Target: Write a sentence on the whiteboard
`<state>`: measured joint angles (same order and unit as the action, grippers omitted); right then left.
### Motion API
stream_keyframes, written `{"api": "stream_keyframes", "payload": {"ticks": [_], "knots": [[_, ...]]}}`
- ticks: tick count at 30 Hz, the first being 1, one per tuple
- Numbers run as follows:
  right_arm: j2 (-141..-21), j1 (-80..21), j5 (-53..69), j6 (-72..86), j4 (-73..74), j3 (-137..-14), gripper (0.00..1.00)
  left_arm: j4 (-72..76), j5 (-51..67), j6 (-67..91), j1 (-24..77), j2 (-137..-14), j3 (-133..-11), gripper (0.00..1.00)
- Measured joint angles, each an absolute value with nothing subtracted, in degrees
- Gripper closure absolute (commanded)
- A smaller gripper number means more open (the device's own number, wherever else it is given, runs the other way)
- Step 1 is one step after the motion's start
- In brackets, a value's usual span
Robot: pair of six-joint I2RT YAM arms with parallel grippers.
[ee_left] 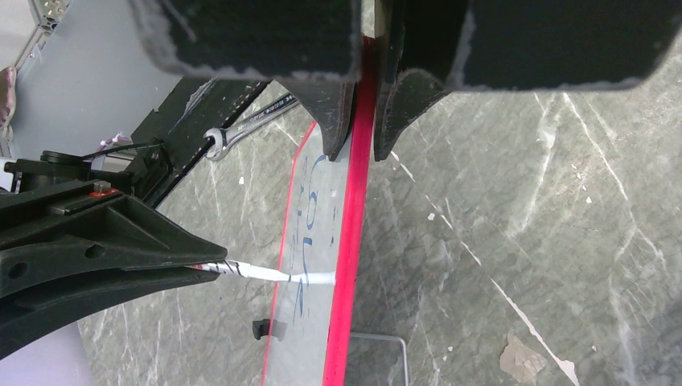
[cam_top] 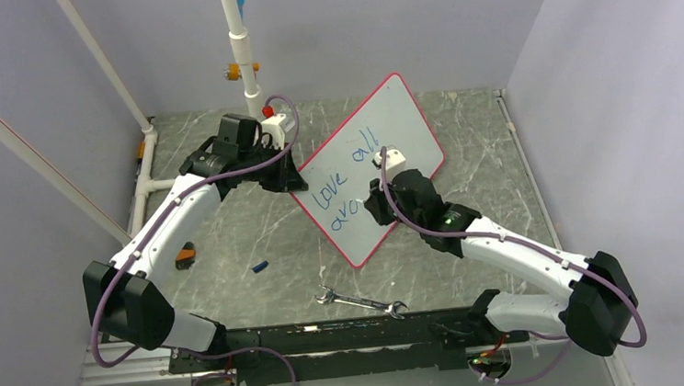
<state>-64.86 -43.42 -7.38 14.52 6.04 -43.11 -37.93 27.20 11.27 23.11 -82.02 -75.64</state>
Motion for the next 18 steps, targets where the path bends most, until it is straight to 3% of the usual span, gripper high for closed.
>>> {"api": "stream_keyframes", "payload": {"ticks": [18], "knots": [[-62.7, -43.4, -1.5, 13.3, 4.4, -42.1, 1.00, -38.0, 27.2, 11.3, 23.3, -82.0, -75.8, 1.00]]}}
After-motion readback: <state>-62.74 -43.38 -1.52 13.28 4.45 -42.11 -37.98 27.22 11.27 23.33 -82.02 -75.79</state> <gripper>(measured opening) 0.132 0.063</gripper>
